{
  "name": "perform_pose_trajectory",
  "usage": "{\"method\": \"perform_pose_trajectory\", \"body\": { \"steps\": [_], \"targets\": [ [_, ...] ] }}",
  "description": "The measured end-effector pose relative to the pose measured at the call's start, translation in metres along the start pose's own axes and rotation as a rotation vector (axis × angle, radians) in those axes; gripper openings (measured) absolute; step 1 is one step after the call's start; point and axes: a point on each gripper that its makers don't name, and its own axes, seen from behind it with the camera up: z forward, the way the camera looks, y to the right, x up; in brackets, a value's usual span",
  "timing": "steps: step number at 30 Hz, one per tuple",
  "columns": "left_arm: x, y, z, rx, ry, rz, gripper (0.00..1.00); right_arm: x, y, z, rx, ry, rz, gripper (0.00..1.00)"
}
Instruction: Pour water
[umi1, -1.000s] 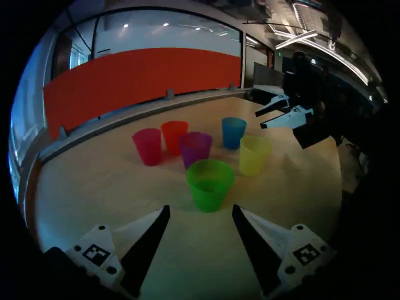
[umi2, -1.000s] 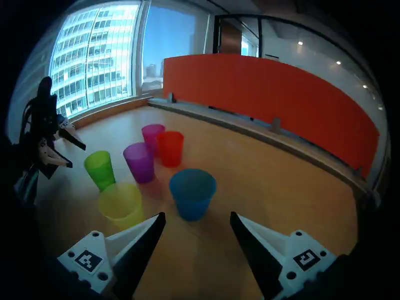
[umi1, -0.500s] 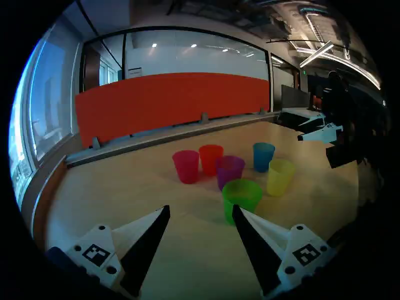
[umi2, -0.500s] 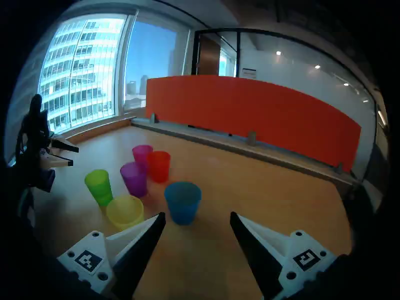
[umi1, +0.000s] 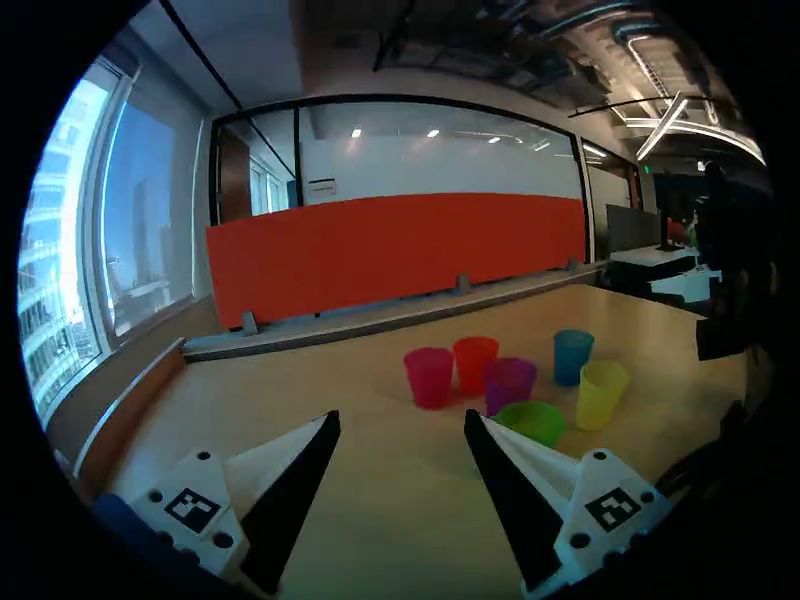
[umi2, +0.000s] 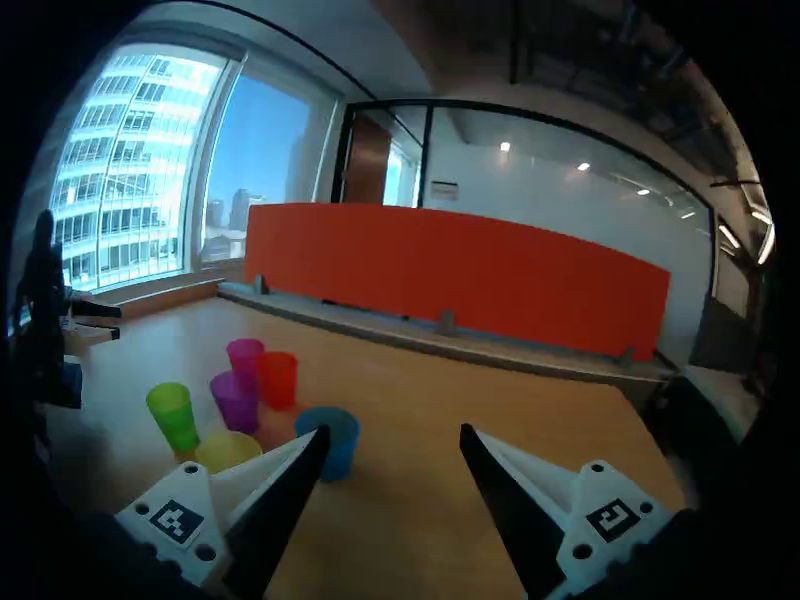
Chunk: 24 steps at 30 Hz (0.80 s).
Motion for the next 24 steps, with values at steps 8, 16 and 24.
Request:
{"method": "perform_pose_trajectory", "body": {
  "steps": [8, 16, 24],
  "targets": [
    [0.010, -0.016, -0.007, 0.090, 0.057, -0.012, 0.92, 0.015, 0.012, -0.008, -0.108, 0.092, 0.019, 1.00],
    [0.025, -0.033, -0.013, 0.189, 0.126, -0.066, 0.92, 0.028, 0.025, -0.017, -0.219, 0.176, 0.037, 1.00],
    [0.040, -0.045, -0.020, 0.243, 0.188, -0.095, 0.92, 0.037, 0.031, -0.030, -0.294, 0.240, 0.075, 1.00]
  ]
}}
